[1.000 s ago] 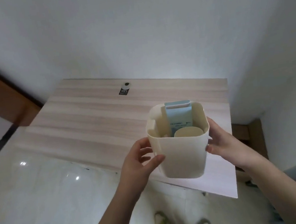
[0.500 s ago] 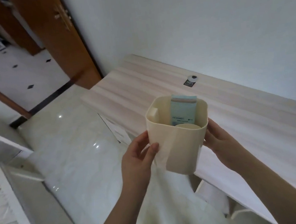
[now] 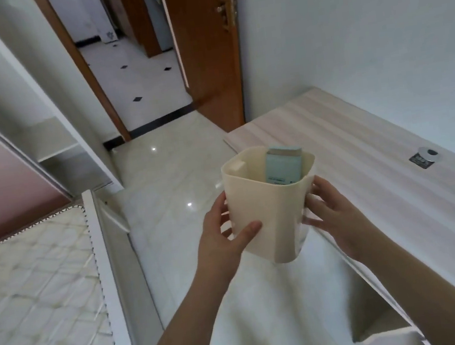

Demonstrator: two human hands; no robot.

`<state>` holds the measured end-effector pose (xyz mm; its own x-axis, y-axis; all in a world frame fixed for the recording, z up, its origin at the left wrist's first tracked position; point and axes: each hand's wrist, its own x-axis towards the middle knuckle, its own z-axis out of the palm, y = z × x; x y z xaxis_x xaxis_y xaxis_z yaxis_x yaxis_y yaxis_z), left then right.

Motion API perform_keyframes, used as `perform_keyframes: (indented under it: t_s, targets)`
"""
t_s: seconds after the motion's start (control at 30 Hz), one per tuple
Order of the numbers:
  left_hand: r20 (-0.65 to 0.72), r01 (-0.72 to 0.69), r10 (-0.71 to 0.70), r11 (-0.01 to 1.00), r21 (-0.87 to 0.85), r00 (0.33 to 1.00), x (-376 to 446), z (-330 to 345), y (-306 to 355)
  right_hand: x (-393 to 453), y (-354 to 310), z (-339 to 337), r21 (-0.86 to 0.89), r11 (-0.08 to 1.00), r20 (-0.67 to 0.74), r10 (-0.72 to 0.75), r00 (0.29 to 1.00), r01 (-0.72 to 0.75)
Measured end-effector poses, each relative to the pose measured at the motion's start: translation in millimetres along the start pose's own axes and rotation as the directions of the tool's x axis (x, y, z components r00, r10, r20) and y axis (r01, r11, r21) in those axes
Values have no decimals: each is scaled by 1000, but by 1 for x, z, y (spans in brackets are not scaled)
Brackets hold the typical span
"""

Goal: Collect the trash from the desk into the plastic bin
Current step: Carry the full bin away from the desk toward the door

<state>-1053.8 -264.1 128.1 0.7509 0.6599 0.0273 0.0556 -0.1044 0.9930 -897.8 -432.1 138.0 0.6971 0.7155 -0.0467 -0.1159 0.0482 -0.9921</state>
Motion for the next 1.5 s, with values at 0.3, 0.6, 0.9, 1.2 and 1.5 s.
perform_keyframes:
  t_s: [0.3, 0.6, 0.9, 1.2, 1.5]
  targets:
    - [-105, 35, -46, 994, -99, 993, 59, -33, -7, 77, -12, 10, -72, 995, 121, 71, 990, -62]
    - [-117, 42, -45, 999, -24, 992, 149, -16, 0, 177, -28, -18, -55, 998, 230, 44, 972, -33]
    - [-173, 38, -36, 999, 5, 984, 192, -24, 7, 252, -26, -4, -82, 996, 275, 5, 961, 18]
    - [-206, 69, -68, 998, -2, 976, 240, -62, -10, 321, -12, 43, -151, 988, 325, 22, 945, 29]
    - [-208, 89, -108, 991, -99, 972, 334, -153, -41, 410, 0, 139, -173, 984, 269, 10, 963, 38]
